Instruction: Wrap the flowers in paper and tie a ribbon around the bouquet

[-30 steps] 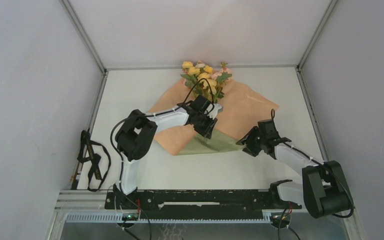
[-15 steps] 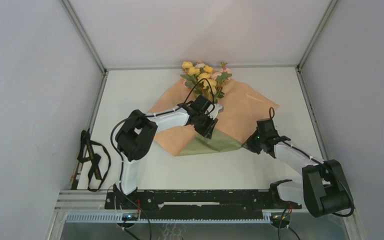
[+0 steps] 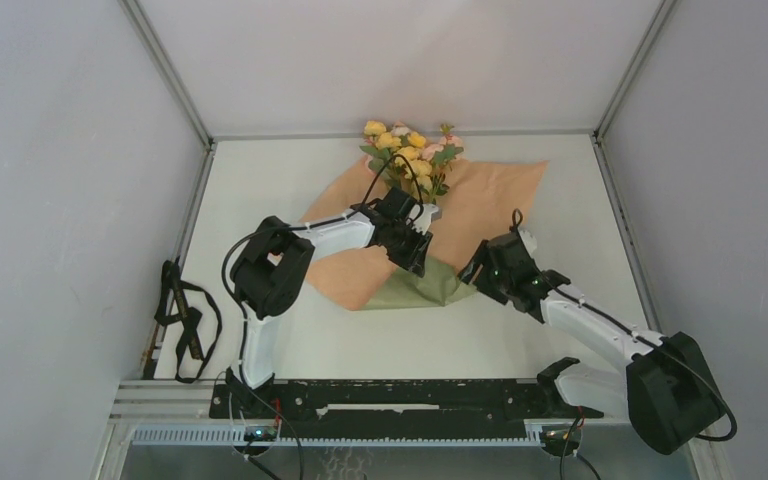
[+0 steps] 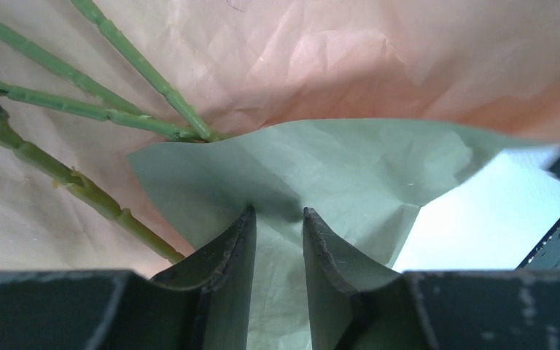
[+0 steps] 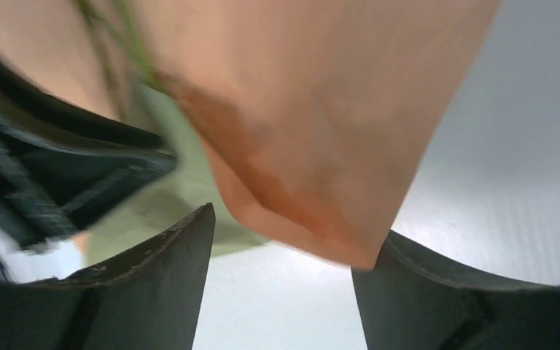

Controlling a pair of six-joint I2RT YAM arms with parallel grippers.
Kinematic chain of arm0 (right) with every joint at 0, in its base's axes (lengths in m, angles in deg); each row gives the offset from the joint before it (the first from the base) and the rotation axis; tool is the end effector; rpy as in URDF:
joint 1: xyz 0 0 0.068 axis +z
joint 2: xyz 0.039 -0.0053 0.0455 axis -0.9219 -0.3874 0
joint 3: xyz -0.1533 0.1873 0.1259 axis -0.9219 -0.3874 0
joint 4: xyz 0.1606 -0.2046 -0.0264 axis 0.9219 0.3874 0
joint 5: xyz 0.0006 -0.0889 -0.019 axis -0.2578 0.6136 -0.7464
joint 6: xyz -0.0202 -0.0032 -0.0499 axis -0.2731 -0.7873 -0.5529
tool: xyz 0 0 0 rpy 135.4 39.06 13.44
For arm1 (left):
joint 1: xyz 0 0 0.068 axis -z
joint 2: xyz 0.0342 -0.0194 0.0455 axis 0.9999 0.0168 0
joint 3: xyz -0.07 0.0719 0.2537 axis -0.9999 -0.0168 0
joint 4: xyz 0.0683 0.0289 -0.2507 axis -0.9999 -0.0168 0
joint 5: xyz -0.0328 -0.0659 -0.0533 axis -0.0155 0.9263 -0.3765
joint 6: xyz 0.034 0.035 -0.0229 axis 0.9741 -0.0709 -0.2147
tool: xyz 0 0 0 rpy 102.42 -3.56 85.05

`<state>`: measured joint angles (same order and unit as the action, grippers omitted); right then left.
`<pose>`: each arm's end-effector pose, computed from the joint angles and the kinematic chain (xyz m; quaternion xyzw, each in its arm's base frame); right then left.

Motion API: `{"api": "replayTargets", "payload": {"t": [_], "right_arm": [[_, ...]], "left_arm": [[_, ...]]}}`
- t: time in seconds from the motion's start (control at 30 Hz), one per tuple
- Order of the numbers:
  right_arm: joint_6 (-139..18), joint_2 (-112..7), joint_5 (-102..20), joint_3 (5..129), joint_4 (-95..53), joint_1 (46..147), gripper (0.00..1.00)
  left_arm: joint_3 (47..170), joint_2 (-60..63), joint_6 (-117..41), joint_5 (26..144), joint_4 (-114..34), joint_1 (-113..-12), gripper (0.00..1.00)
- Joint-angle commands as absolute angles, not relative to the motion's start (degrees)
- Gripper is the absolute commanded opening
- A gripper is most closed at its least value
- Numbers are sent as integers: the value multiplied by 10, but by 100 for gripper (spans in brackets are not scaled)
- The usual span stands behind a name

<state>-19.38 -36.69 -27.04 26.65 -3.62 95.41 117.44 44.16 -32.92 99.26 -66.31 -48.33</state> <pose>0.1999 0.1024 0.2020 0.1803 0.9150 0.1762 0.3149 0.3157 -0.2897 0.1544 0.3255 0.8929 -0.2729 0.1492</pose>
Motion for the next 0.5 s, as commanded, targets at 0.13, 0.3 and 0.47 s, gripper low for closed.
{"api": "replayTargets", "payload": {"t": [0.13,0.3,0.47], "right_arm": [[-86,-366,-296,154,-152,957,93],[-68,-437,-288,147,-206,955,86],[-45,-439,-222,152,-174,965,64]], "left_arm": [[1150,451,-331,992,-666,-479,35],[1151,451,-332,989,-666,-479,35],[1151,447,-331,989,-668,-479,35]]}}
